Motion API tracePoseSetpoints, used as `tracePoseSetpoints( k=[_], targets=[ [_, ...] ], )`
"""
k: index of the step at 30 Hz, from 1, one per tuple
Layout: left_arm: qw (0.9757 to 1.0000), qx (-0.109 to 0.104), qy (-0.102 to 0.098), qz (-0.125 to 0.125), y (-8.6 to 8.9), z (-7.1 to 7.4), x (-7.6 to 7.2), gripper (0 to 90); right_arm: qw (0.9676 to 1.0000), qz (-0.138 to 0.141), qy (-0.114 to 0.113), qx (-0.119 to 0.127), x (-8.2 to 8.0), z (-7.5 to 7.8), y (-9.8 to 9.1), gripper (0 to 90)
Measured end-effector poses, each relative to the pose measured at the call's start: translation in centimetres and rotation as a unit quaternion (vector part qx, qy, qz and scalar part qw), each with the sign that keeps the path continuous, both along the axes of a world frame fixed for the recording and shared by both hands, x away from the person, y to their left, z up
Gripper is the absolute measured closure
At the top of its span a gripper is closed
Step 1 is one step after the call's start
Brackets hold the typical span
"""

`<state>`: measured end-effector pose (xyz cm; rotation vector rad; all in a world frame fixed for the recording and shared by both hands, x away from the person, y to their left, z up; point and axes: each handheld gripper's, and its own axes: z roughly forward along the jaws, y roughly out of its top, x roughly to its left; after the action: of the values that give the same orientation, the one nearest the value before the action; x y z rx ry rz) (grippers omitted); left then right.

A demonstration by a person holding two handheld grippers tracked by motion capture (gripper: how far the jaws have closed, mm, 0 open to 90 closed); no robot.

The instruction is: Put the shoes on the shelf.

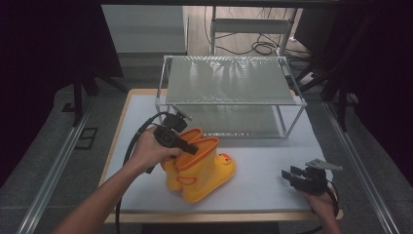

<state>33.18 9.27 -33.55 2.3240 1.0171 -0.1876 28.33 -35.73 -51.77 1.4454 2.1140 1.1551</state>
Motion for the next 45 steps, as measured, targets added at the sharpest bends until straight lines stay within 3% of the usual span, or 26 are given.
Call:
tracePoseSetpoints(
  k=[7,19,32,45],
  targets=[
    [0.9993,-0.031,-0.004,-0.022,-1.3,2.6,-0.2,82.2,1.0,0.0,-0.002,0.0,0.0,0.1,0.0,49.9],
    [0.9977,-0.03,-0.02,-0.058,-4.1,6.6,0.1,82.1,1.0,-0.004,-0.001,0.004,0.0,0.0,-0.3,49.9],
    [0.9961,-0.042,-0.041,-0.065,-5.9,11.2,1.1,82.1,0.9999,-0.008,0.0,0.008,0.1,0.0,-0.6,49.9],
    [0.9936,-0.086,-0.042,-0.06,-6.4,16.5,2.6,82.0,0.9999,-0.013,-0.001,0.01,0.3,-0.1,-0.6,50.0]
  ],
)
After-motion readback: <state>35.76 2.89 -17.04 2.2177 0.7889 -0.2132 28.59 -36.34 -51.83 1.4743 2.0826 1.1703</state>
